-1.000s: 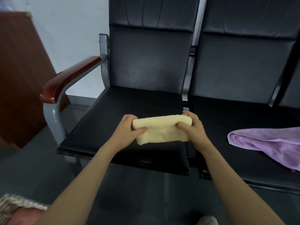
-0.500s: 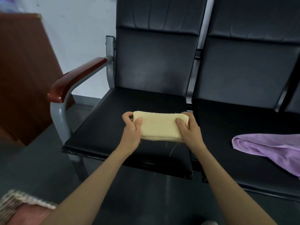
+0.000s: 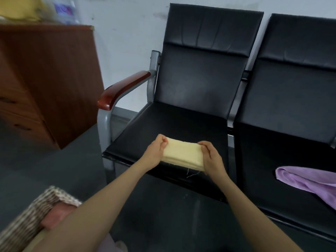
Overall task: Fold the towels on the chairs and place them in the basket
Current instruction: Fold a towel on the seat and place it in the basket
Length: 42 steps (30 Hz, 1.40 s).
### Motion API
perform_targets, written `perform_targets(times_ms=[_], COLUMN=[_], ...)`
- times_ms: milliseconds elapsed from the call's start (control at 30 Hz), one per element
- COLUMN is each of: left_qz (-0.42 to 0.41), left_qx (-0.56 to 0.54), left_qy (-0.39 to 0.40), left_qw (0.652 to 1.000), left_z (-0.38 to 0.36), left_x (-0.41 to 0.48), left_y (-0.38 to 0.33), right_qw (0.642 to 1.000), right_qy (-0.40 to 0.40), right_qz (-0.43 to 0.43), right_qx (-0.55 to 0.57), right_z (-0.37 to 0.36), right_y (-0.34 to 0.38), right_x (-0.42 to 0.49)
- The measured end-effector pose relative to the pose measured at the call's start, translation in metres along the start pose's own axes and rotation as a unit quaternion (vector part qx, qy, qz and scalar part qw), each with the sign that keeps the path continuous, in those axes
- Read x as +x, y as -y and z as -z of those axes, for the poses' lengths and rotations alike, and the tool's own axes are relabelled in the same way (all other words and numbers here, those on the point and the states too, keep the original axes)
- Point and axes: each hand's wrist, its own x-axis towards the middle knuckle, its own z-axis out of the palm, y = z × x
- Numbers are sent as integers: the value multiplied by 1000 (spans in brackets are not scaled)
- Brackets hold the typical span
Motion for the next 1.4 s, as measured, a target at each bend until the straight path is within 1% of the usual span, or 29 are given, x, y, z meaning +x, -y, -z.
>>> perform_targets(times_ms=[100, 167, 233, 300, 367, 433, 500, 533, 600, 700, 833, 900, 967, 1033, 1133, 1200, 1267, 1333, 1400], left_qz=[31, 56, 79, 87, 99, 121, 140, 145, 156, 202, 263, 287, 299, 318, 359, 383, 393, 385, 379], left_qx=[-25, -60, -106, -143, -147, -108, -61, -43, -6, 60, 136, 172, 200, 226, 274, 294, 317, 353, 362], left_qy=[-3, -17, -28, -21, -3, -4, -27, -40, -66, -105, -105, -85, -47, -6, 50, 67, 71, 80, 75], left_qw=[999, 996, 991, 986, 984, 987, 988, 988, 985, 972, 949, 939, 932, 921, 891, 873, 860, 849, 848], left_z=[20, 41, 72, 108, 143, 171, 189, 195, 204, 211, 210, 206, 201, 195, 189, 185, 182, 178, 172], left_x=[1, 0, -5, -16, -30, -50, -74, -85, -106, -134, -170, -188, -206, -222, -240, -247, -250, -246, -240], left_y=[-7, -12, -11, 1, 23, 54, 87, 104, 136, 186, 245, 266, 287, 306, 325, 335, 343, 352, 359], right_qw=[1000, 999, 994, 982, 965, 950, 934, 927, 918, 900, 874, 864, 850, 834, 806, 783, 775, 766, 749], right_qy=[11, 40, 105, 186, 260, 313, 334, 336, 352, 395, 450, 474, 499, 519, 562, 588, 588, 591, 600], right_qz=[-19, -16, -17, -30, -28, 15, 100, 131, 144, 131, 103, 75, 37, 20, -16, -39, -46, -34, -12], right_qx=[2, -4, 5, 24, 38, 8, -78, -104, -114, -131, -153, -152, -166, -186, -183, -201, -225, -251, -279], right_z=[-3, -10, -24, -42, -66, -99, -135, -154, -192, -247, -312, -339, -362, -379, -400, -416, -430, -440, -442], right_y=[31, 57, 84, 105, 122, 133, 140, 142, 142, 133, 111, 98, 82, 68, 53, 45, 39, 32, 25], right_x=[5, 12, 15, 16, 14, 7, -8, -17, -37, -62, -90, -106, -125, -143, -169, -182, -192, -198, -200])
